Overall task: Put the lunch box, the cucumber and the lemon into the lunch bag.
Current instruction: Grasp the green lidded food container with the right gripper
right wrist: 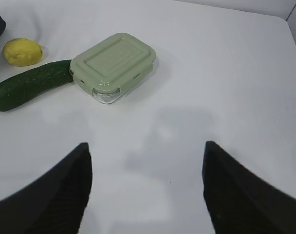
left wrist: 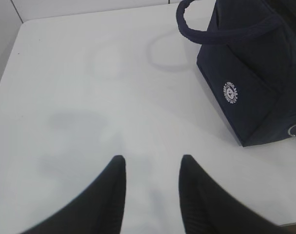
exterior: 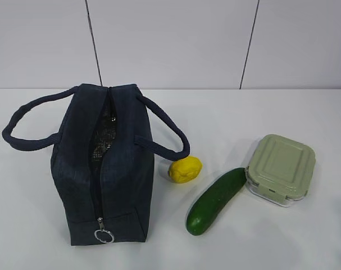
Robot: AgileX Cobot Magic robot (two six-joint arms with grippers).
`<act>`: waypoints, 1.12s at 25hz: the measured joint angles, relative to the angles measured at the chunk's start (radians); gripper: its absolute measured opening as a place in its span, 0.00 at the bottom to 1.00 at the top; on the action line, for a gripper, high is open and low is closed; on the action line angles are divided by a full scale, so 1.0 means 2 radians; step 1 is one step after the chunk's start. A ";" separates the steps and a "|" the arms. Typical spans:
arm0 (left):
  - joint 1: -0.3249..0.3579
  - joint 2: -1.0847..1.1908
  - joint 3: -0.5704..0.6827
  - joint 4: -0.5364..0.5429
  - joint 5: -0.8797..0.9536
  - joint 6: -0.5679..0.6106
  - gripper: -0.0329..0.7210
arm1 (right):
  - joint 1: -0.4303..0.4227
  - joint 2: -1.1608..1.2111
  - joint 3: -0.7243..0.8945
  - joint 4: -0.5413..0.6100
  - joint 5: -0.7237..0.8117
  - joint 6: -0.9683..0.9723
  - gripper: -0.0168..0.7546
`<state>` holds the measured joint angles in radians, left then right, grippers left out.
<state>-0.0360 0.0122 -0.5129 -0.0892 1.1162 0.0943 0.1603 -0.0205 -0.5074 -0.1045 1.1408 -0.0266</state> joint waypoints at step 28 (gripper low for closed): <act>0.000 0.000 0.000 0.000 0.000 0.000 0.39 | 0.000 0.000 -0.013 0.001 -0.008 0.033 0.69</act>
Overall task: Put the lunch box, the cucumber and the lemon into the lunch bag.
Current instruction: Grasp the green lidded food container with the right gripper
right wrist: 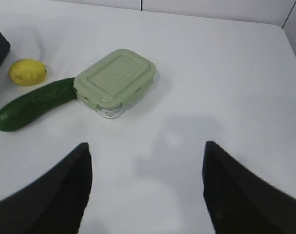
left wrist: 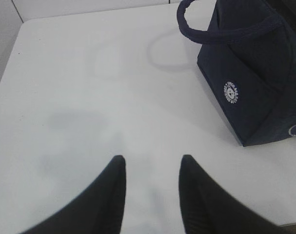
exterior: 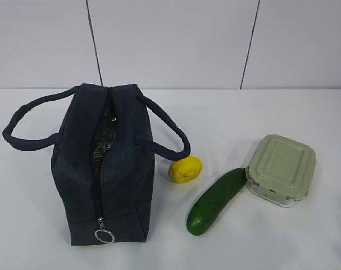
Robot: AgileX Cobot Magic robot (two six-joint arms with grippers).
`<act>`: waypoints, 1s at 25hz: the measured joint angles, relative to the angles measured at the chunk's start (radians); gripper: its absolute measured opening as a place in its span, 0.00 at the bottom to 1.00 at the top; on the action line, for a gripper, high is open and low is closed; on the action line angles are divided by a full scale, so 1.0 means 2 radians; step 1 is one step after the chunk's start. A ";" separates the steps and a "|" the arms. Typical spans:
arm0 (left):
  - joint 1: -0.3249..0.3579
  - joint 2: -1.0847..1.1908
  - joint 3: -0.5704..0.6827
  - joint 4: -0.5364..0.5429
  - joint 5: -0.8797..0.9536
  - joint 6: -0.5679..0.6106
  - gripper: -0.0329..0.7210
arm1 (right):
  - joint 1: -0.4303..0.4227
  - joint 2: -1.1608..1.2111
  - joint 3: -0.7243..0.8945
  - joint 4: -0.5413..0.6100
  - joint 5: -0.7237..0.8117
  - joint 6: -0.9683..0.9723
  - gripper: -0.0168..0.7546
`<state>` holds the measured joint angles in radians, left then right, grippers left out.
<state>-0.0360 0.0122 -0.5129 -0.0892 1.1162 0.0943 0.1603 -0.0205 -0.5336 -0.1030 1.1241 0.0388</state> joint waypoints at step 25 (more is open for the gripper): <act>0.000 0.000 0.000 -0.026 0.000 0.000 0.39 | 0.000 0.359 -0.047 0.068 -0.115 0.160 0.69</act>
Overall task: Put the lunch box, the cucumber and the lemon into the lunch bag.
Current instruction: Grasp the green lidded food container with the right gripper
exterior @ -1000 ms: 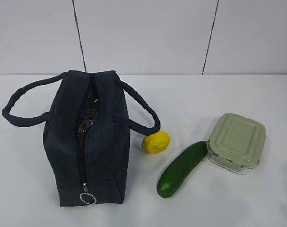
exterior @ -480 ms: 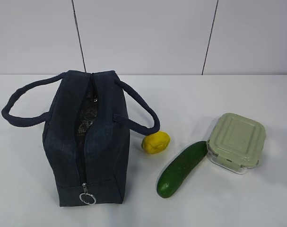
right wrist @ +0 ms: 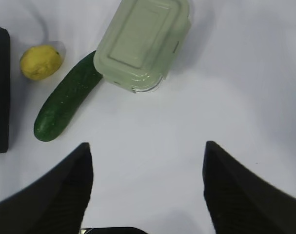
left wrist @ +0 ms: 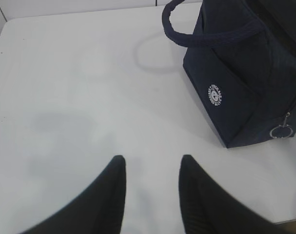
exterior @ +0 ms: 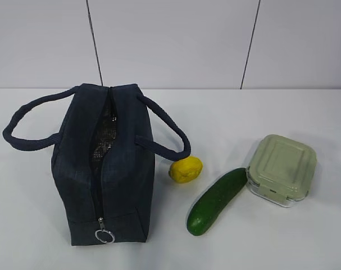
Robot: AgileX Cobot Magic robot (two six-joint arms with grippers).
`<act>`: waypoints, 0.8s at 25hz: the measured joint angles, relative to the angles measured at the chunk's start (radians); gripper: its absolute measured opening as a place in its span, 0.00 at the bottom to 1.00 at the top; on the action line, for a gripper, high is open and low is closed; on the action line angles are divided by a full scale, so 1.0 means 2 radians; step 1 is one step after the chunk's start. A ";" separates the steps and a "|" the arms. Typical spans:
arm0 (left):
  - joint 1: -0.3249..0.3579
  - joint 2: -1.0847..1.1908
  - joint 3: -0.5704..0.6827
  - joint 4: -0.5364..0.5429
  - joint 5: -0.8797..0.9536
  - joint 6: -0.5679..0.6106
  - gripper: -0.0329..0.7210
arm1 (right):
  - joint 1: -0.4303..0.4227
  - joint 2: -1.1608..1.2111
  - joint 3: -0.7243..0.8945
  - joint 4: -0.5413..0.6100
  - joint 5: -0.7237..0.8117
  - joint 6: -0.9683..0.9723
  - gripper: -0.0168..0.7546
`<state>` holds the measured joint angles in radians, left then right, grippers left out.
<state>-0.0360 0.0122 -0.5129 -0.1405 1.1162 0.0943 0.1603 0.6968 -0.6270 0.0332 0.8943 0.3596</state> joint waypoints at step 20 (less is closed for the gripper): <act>0.000 0.000 0.000 0.013 0.000 0.000 0.39 | -0.049 0.174 -0.093 0.127 -0.051 -0.070 0.60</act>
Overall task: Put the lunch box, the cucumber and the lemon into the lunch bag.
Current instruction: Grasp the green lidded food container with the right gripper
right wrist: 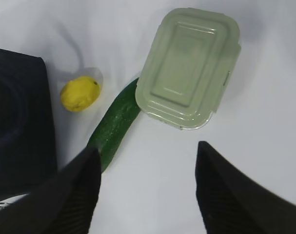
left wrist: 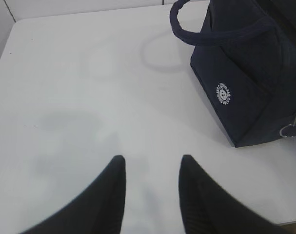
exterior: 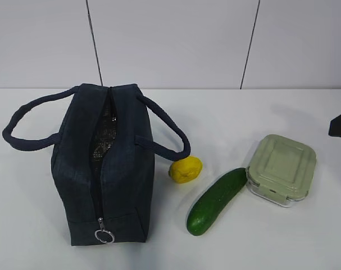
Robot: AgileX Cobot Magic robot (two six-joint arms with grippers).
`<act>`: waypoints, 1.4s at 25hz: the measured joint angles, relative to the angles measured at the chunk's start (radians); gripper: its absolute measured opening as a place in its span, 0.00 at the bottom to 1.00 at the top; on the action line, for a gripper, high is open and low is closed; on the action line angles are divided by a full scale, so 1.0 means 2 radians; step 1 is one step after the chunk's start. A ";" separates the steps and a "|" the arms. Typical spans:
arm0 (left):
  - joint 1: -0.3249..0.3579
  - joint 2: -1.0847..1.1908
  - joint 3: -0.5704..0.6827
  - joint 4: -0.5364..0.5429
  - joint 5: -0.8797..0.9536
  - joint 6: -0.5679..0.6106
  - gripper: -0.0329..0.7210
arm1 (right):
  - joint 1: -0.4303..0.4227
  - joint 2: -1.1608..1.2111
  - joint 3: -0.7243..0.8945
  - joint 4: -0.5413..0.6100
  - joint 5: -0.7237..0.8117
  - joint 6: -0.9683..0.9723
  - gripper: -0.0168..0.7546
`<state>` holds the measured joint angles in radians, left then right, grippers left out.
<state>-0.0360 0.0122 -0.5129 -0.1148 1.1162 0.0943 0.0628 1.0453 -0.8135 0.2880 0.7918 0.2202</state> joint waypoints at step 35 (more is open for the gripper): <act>0.000 0.000 0.000 0.000 0.000 0.000 0.35 | -0.240 0.259 -0.010 0.282 0.092 -0.410 0.60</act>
<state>-0.0360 0.0122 -0.5129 -0.1148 1.1162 0.0943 -0.4171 1.5634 -0.8330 0.8527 0.9758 -0.5988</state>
